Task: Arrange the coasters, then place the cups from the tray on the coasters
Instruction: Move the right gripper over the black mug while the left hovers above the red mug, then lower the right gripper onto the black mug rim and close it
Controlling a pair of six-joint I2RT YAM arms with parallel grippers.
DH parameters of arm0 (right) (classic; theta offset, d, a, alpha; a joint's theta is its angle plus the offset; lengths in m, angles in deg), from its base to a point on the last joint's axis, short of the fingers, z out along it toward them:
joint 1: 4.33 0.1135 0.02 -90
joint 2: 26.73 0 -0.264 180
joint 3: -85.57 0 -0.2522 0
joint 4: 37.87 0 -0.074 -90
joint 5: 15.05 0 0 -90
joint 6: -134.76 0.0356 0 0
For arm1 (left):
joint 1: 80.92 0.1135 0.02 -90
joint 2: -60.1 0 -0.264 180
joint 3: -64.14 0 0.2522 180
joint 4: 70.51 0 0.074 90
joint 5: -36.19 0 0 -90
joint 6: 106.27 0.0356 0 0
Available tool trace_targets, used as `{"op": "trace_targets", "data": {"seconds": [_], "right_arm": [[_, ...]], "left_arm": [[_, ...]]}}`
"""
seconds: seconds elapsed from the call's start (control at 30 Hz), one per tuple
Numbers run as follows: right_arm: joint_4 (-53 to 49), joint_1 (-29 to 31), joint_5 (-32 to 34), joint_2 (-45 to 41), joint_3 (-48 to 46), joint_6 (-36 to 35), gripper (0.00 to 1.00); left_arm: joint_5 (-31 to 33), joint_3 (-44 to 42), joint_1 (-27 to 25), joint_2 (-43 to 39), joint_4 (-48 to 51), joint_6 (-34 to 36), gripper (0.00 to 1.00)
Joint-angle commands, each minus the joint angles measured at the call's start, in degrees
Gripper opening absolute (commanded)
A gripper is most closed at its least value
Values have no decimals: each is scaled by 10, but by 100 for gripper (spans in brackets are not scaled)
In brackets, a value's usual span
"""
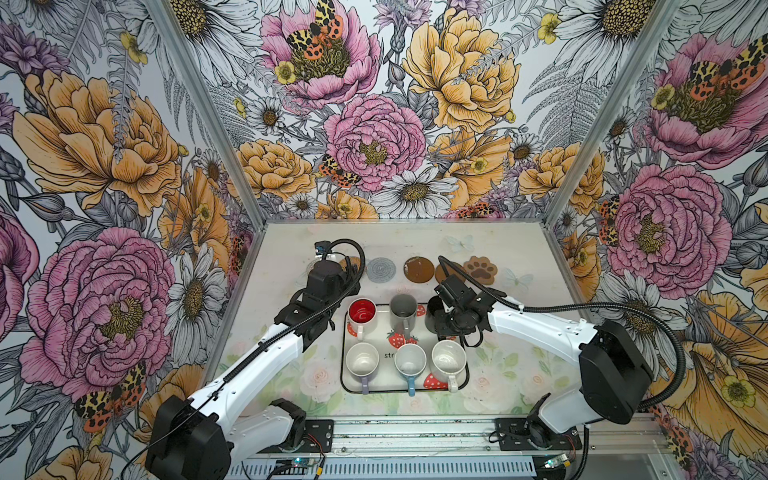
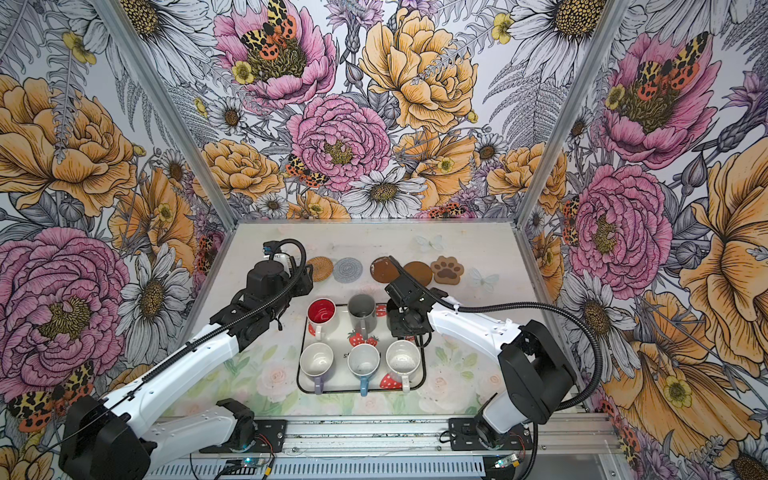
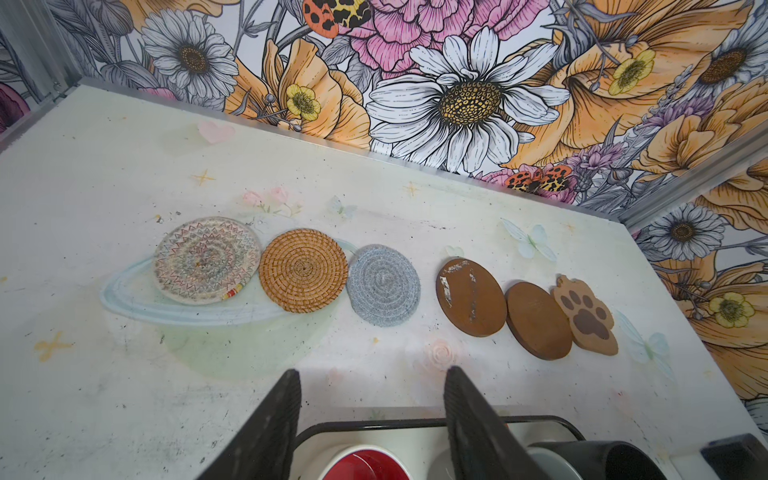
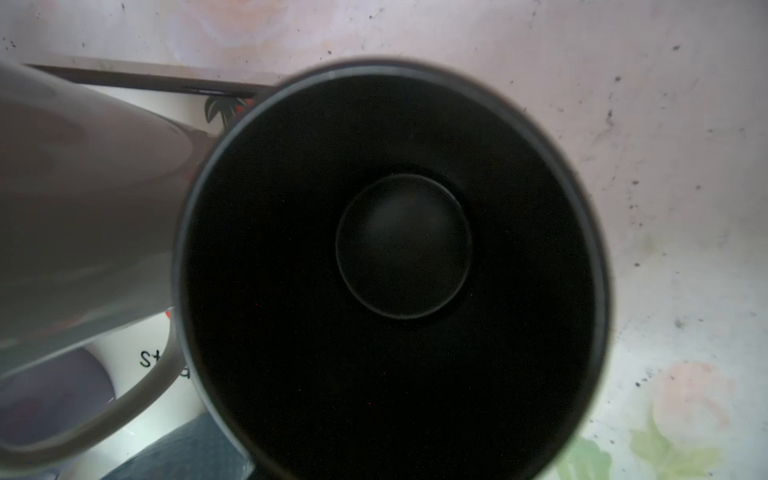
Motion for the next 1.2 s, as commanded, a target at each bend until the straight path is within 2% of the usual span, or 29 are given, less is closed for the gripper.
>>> {"op": "trace_targets", "data": {"seconds": [0.0, 0.53, 0.8, 1.17], "right_arm": [[16, 5, 13, 12, 4, 7, 46], [30, 4, 34, 22, 4, 12, 25], [29, 4, 49, 10, 6, 7, 0], [26, 5, 64, -15, 10, -6, 0]], "left_arm": [[-11, -14, 8, -19, -23, -6, 57], [-14, -30, 11, -39, -39, -10, 57], [-14, -32, 14, -38, -41, -10, 56], [-14, -35, 15, -34, -47, -11, 56]]}}
